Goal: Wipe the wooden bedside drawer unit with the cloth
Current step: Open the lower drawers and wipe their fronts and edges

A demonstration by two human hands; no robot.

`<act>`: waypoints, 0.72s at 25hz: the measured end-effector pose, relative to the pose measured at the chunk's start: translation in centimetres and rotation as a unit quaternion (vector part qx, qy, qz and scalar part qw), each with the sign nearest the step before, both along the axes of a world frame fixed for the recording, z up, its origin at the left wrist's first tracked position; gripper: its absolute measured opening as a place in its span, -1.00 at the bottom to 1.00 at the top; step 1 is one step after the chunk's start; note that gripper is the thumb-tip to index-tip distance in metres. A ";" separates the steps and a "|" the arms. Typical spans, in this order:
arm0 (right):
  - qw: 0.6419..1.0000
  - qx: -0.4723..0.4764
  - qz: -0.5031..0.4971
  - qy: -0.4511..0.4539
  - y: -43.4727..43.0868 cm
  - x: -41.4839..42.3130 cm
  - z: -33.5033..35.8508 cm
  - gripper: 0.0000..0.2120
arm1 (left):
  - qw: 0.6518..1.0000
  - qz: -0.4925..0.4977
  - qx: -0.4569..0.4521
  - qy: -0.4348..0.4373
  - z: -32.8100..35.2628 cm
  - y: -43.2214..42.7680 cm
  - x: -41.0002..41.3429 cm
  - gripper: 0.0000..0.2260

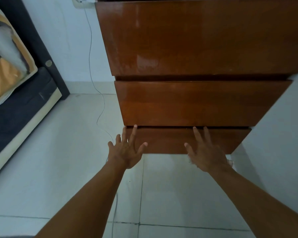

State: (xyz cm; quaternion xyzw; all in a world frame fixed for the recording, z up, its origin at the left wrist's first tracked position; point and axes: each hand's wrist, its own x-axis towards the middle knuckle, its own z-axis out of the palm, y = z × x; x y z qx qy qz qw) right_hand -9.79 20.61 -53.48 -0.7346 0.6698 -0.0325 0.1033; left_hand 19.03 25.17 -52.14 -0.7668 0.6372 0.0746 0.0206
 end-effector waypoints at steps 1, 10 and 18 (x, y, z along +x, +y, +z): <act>1.000 0.005 -0.011 -0.006 -0.1 0.3 0.0 -0.23 | 1.000 0.000 0.008 0.006 -0.2 -0.1 -0.1 -0.27; 0.999 0.041 -0.026 0.012 -0.3 1.7 1.2 -0.21 | 0.997 0.049 -0.026 0.048 -0.7 -1.0 -1.6 -0.24; 0.996 0.057 -0.016 0.068 -0.6 1.4 3.0 -0.15 | 0.998 0.037 -0.040 0.009 1.1 -1.2 -0.3 -0.26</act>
